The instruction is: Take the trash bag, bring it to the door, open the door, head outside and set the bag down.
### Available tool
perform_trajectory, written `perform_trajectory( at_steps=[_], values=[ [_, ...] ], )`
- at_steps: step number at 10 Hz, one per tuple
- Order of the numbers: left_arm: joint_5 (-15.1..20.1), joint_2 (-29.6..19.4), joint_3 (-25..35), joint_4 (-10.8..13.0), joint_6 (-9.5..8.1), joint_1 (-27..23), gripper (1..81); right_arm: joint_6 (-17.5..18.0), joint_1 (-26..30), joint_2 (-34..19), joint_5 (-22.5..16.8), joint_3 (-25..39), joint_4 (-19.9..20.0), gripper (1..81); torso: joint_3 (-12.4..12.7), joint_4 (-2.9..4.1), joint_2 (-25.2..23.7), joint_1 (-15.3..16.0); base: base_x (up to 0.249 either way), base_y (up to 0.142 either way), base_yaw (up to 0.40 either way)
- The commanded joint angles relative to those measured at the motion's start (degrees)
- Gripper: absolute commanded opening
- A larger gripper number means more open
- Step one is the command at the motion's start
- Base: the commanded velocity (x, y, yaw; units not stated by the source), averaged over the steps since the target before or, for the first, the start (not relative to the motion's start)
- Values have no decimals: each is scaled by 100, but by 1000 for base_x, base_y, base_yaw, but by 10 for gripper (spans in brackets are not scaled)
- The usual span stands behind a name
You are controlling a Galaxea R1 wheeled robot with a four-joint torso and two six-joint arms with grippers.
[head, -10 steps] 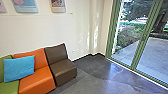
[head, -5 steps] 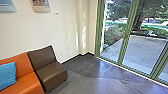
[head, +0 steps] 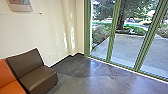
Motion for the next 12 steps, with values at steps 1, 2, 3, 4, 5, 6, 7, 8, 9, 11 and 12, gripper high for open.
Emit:
perform_trajectory(
  at_steps=[1,2,3,4,5,6,7,8,9,11,12],
  values=[
    [357,-8,-2,13,10,-274,10,-10,53,48,-300,39,-54,811,0,0,0,0,0,0,-337],
    [321,-8,-2,13,10,-265,10,-10,53,74,-300,39,-53,811,0,0,0,0,0,0,-337],
    [321,-17,-2,22,10,-265,10,-10,62,83,-300,39,-53,811,0,0,0,0,0,0,-337],
    [321,-25,-2,22,19,-265,10,-10,62,83,-300,39,-44,811,0,0,0,0,0,0,-338],
    [321,-34,-2,22,19,-265,10,-1,53,83,-291,39,-44,811,275,0,0,0,0,0,-338],
    [321,-17,-2,22,19,-265,10,-1,44,83,-291,39,-44,811,515,0,0,0,0,0,-337],
    [321,-17,-2,31,19,-265,10,-1,45,74,-291,39,-44,811,35,0,0,0,0,0,-337],
    [321,-17,-2,40,19,-265,10,-1,62,83,-291,39,-44,811,70,0,0,-2,0,0,-338],
    [321,-34,-2,40,19,-265,10,-1,62,83,-292,39,-36,811,81,0,0,-5,0,0,-338],
    [321,-34,-2,40,19,-257,10,-1,80,92,-300,39,-36,811,81,-550,0,-2,0,0,-338],
    [321,-34,-2,40,19,-257,10,-10,97,92,-300,39,-44,811,81,-589,0,-5,0,0,-338]
  ],
)
